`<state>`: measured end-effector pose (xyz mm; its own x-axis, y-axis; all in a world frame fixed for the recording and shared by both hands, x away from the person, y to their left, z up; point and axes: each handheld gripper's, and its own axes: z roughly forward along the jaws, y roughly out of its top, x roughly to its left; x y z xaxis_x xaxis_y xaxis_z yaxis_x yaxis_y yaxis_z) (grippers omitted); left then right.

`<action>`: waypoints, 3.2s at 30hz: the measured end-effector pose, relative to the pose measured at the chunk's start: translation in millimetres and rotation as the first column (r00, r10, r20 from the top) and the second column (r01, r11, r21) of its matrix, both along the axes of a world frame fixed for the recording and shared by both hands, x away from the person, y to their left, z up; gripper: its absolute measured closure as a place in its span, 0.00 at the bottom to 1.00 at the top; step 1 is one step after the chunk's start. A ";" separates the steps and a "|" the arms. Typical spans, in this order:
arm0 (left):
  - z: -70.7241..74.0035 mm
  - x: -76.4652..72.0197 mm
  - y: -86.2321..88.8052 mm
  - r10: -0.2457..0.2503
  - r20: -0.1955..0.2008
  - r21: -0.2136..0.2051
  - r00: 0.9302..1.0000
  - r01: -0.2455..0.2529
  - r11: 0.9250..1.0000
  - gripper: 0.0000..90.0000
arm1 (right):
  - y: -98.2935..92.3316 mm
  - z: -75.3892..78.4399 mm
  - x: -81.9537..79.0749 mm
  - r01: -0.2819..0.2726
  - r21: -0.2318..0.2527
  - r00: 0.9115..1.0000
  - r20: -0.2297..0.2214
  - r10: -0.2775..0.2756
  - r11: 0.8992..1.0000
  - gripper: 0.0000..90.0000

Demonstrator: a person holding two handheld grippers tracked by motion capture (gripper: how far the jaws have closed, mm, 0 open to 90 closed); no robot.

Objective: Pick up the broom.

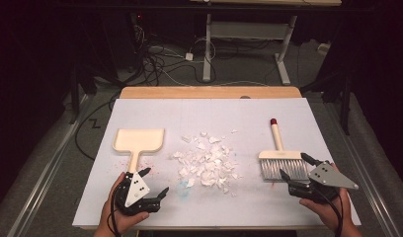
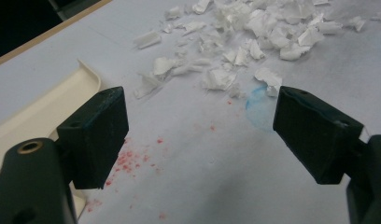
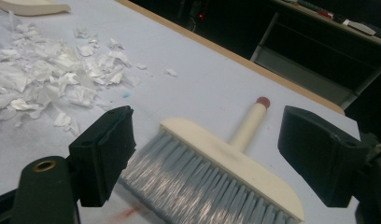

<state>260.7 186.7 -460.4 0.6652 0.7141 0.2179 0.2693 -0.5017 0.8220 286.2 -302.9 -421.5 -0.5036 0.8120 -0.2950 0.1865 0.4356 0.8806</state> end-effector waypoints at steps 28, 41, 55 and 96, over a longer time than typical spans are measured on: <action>-3.4 2.9 -1.8 0.001 -0.027 0.003 1.000 -0.001 1.000 0.19 | -4.2 9.3 80.6 0.129 -0.026 0.957 -0.259 -0.131 0.991 0.36; -4.9 4.8 -0.8 0.006 -0.037 0.017 0.999 -0.005 1.000 0.19 | -3.5 -23.2 173.9 0.311 -0.080 0.787 -0.536 -0.304 0.947 0.42; -3.8 1.5 -7.5 -0.015 -0.053 0.012 0.998 0.015 1.000 0.19 | 10.9 -34.5 181.1 0.314 -0.065 0.769 -0.567 -0.294 0.947 0.79; 53.7 36.8 -162.9 -0.270 -0.017 -0.234 0.963 0.259 0.937 0.27 | 73.9 84.8 51.5 -0.063 0.282 0.994 -0.065 0.085 0.957 0.79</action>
